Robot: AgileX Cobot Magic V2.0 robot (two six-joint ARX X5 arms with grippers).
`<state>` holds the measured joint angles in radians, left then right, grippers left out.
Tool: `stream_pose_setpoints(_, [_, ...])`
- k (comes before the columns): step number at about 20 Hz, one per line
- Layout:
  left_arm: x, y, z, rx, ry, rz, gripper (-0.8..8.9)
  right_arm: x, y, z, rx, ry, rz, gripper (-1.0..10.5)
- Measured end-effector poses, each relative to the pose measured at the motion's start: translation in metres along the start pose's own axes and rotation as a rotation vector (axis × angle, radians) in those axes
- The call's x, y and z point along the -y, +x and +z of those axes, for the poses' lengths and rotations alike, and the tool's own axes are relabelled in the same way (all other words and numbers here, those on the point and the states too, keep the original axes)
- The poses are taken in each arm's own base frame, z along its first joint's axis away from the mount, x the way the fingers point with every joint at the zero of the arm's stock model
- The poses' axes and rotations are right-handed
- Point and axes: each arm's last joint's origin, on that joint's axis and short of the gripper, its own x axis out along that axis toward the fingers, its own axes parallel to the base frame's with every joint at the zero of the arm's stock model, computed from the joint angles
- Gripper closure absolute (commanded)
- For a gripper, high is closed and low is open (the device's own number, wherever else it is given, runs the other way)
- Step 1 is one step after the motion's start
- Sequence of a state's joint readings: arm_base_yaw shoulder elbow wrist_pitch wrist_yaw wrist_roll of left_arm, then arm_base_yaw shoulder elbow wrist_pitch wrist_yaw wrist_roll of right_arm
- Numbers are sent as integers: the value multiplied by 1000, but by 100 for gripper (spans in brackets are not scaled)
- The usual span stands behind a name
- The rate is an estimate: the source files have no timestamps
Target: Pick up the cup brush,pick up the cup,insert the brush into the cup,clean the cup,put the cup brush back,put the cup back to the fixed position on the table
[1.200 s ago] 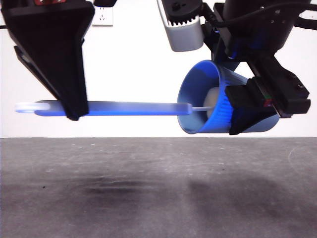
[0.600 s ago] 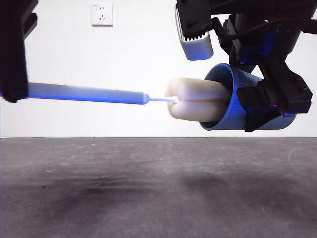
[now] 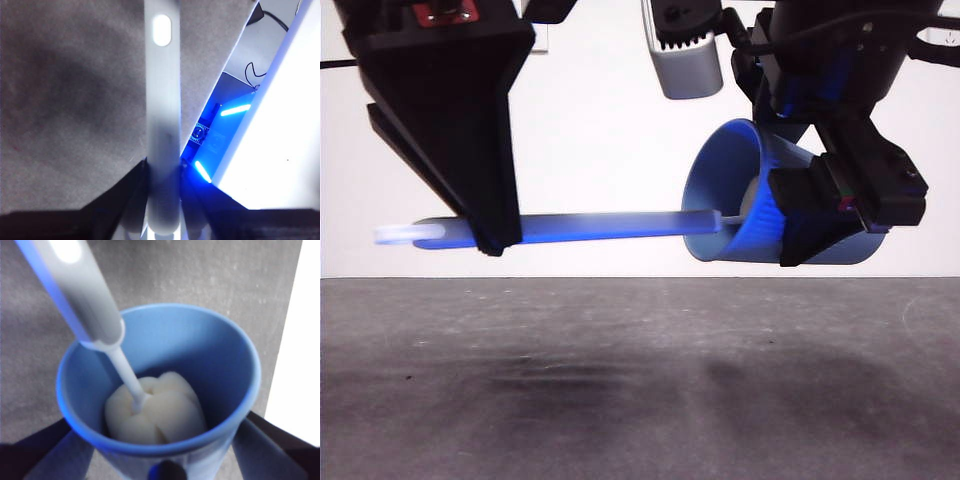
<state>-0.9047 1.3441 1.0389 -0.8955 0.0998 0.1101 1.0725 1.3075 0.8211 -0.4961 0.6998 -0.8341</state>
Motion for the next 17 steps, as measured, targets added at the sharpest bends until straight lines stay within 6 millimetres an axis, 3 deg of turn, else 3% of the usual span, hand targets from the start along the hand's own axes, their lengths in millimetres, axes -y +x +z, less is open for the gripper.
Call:
stream_pose_setpoints(4, [2, -2, -5, -38, -11, 21, 822, 0, 2, -4, -48, -5, -6, 959])
stream_pose_setpoints(9, [0, -25, -22, -70, -22, 148, 822, 7, 11, -18, -121, 88, 0, 959])
stream_pose_setpoints(14, [-12, -57, -45, -39, -134, 236, 822, 21, 5, -36, -148, 273, -55, 959])
stream_pose_setpoints(17, [-18, -74, -56, 38, -251, 270, 822, 32, -8, -49, -114, 463, -118, 959])
